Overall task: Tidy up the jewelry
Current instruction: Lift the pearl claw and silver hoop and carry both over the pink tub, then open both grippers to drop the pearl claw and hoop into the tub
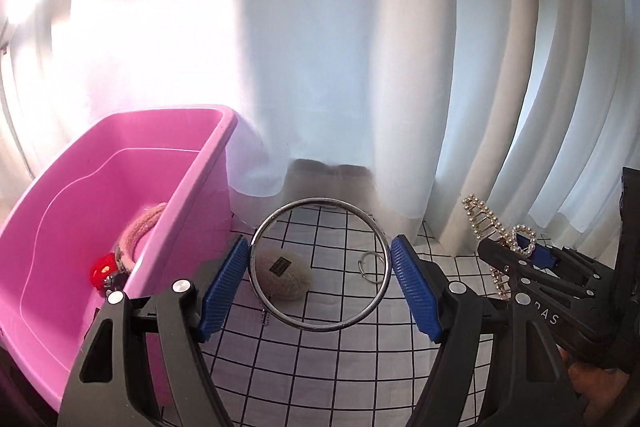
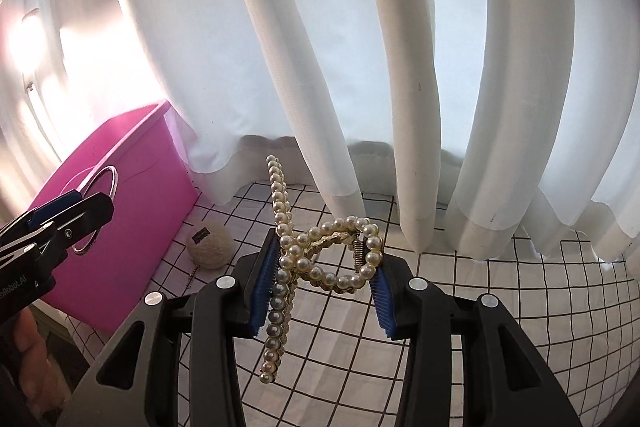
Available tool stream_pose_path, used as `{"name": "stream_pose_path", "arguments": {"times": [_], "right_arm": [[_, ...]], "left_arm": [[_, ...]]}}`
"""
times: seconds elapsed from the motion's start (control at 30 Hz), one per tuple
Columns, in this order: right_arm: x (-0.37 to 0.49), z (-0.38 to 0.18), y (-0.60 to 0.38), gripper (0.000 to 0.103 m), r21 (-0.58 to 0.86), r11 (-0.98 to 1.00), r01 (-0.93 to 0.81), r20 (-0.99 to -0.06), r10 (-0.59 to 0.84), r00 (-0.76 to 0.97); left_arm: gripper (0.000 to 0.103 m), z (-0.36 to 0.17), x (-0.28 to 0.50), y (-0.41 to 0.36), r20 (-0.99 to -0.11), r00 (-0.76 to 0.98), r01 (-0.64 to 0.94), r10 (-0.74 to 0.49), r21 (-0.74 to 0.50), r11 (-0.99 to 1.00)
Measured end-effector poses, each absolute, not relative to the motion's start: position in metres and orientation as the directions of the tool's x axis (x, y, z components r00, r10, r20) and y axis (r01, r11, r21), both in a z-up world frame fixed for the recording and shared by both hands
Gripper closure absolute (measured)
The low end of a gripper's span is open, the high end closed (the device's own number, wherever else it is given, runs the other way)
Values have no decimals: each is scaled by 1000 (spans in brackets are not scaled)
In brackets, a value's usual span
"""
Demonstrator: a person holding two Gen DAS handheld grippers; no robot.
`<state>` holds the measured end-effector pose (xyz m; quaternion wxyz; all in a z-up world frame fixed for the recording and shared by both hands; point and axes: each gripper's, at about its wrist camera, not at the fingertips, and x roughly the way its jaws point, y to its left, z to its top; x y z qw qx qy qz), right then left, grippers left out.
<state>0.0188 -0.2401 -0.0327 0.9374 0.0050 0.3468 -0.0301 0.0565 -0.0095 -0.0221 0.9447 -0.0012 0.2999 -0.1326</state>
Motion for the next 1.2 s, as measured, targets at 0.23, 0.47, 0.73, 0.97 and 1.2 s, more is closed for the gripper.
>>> {"name": "stream_pose_path", "arguments": {"times": [0.23,0.47,0.73,0.97,1.2], "right_arm": [[41,6,-176,62,-17,999,-47,-599,28,800],[74,21,-95,62,-8,978,-208,-574,165,802],[104,2,-8,62,-15,933,-358,-632,269,727],[127,-29,36,62,-27,911,-412,-707,274,652],[144,-50,49,62,-50,910,-411,-754,235,613]], "left_arm": [[32,20,59,48,-495,846,180,-199,-87,980],[32,35,66,122,-478,876,44,-70,-65,997],[32,15,76,189,-550,833,-107,57,-58,993],[32,-13,88,211,-620,779,-141,90,-33,990],[32,-29,100,219,-675,732,-153,94,-27,988]]}}
